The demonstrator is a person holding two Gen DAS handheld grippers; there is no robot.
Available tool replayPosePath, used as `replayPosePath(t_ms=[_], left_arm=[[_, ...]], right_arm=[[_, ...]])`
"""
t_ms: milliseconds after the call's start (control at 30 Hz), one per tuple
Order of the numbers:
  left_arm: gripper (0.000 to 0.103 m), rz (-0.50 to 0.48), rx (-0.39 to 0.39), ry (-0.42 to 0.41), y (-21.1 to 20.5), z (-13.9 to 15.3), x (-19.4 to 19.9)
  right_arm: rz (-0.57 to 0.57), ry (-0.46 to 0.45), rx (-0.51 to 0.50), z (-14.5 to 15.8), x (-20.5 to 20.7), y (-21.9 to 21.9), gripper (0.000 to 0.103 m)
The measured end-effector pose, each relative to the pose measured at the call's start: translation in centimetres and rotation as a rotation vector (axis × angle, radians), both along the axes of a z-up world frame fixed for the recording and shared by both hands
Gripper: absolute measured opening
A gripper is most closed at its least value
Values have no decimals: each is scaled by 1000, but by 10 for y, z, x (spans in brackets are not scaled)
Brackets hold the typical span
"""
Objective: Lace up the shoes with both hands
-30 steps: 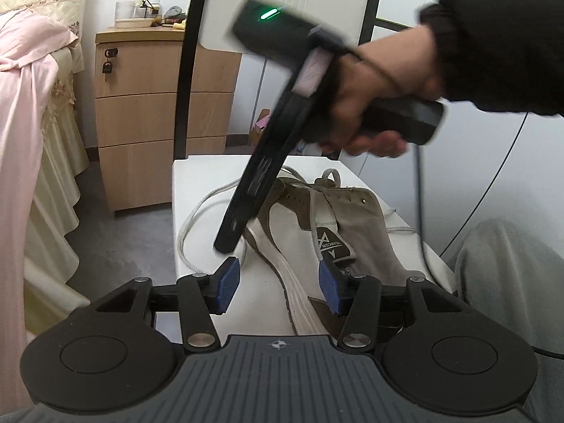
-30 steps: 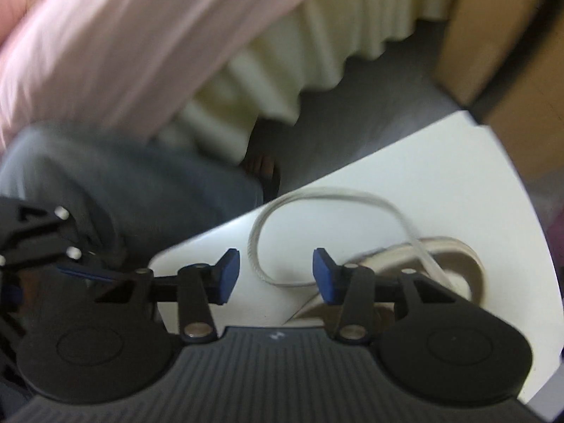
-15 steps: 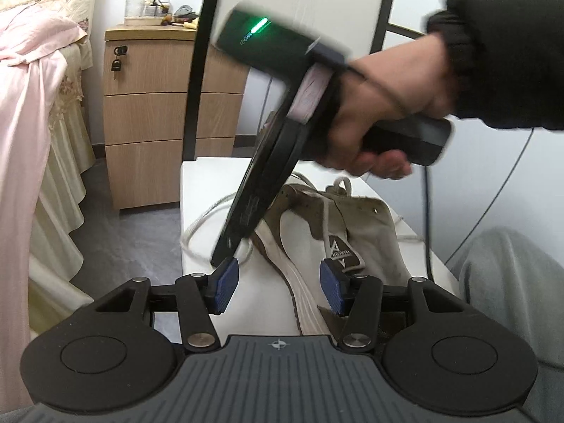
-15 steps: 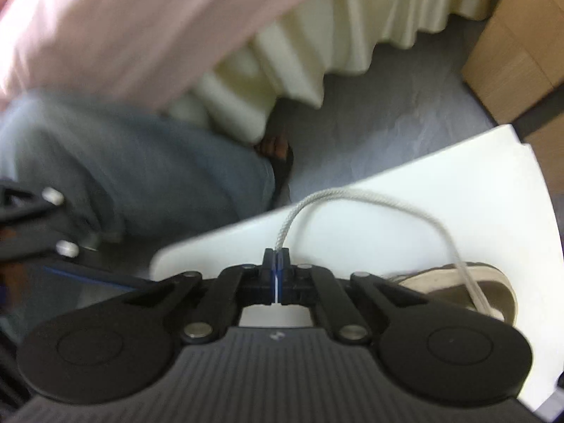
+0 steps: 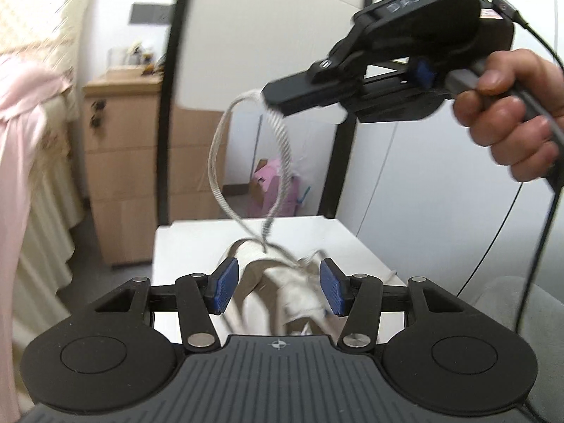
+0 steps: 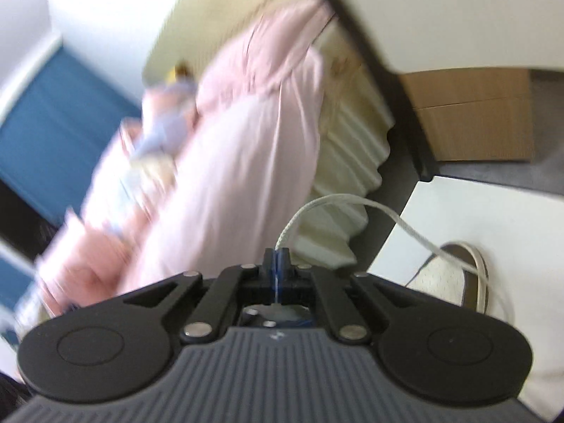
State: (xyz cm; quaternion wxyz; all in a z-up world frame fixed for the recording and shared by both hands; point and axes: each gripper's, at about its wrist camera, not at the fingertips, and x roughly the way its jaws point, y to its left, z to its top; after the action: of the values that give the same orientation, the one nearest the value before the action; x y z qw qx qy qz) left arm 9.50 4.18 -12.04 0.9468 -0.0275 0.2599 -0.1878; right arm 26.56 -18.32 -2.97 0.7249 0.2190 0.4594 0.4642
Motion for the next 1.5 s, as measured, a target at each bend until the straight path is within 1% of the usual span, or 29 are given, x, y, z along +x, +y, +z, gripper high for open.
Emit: replayPosePath(t_ms=[67, 167, 200, 267, 300, 333, 433, 500, 567, 600, 667, 700, 733, 767, 800, 867, 967, 1033, 1100, 1133, 1233, 1300, 1367, 1400, 1433, 1500], left_arm=[[56, -27, 20, -25, -13, -1, 1], [55, -55, 36, -40, -30, -2, 4], [52, -63, 40, -40, -34, -3, 5], [49, -76, 47, -48, -42, -4, 7], [40, -81, 48, -49, -45, -5, 8], [36, -86, 47, -50, -47, -6, 9], [3, -99, 19, -66, -49, -5, 11], [3, -99, -2, -71, -49, -4, 12], [3, -98, -5, -68, -50, -4, 14], [3, -99, -4, -67, -51, -4, 14], [3, -100, -2, -65, -52, -4, 15], [3, -101, -1, -63, -53, -4, 15], [3, -102, 0, -62, -53, -4, 16], [3, -102, 3, -59, -54, -5, 16], [3, -101, 7, -51, -54, -5, 17], [3, -97, -1, -42, -53, -6, 18], [3, -97, 1, -36, -53, -6, 16], [3, -103, 8, -32, -55, -6, 15], [3, -118, 14, -35, -58, -6, 12], [3, -127, 18, -36, -59, -6, 10], [3, -148, 39, -38, -63, -7, 7], [3, -155, 41, -42, -63, -7, 6], [3, -151, 42, -35, -62, -7, 6], [3, -149, 40, -38, -61, -7, 6], [3, -147, 38, -41, -60, -7, 6], [3, -147, 30, -44, -59, -6, 6]], right_arm=[[-48, 21, 49, -3, -4, -22, 2], [-108, 67, 120, -10, -11, -50, 2], [-119, 76, 136, -11, -14, -56, 2], [-137, 93, 167, -14, -19, -66, 2], [-144, 102, 182, -17, -21, -69, 2], [-152, 110, 196, -19, -22, -73, 2], [-165, 115, 215, -21, -25, -81, 2], [-187, 116, 225, -24, -27, -91, 2], [-226, 113, 229, -27, -27, -101, 4], [-250, 111, 228, -30, -26, -108, 6], [-327, 82, 195, -34, -28, -119, 7], [-368, 65, 174, -37, -29, -123, 10], [-417, 48, 144, -40, -31, -129, 24], [-464, 34, 112, -43, -34, -135, 50], [-499, 14, 78, -45, -38, -138, 53], [-508, -11, 35, -50, -46, -139, 53], [-415, 13, 81, -63, -60, -124, 53], [-340, -4, 67, -65, -69, -108, 53], [-282, -50, 13, -66, -75, -91, 53], [-264, -63, -4, -67, -77, -85, 53], [-242, -65, -5, -73, -75, -72, 51], [-239, -51, -28, -78, -69, -67, 41], [-244, -18, -32, -84, -62, -66, 11], [-243, 16, -13, -89, -59, -67, 6], [-248, 58, 22, -92, -55, -68, 4], [-281, 101, 79, -99, -54, -74, 3]])
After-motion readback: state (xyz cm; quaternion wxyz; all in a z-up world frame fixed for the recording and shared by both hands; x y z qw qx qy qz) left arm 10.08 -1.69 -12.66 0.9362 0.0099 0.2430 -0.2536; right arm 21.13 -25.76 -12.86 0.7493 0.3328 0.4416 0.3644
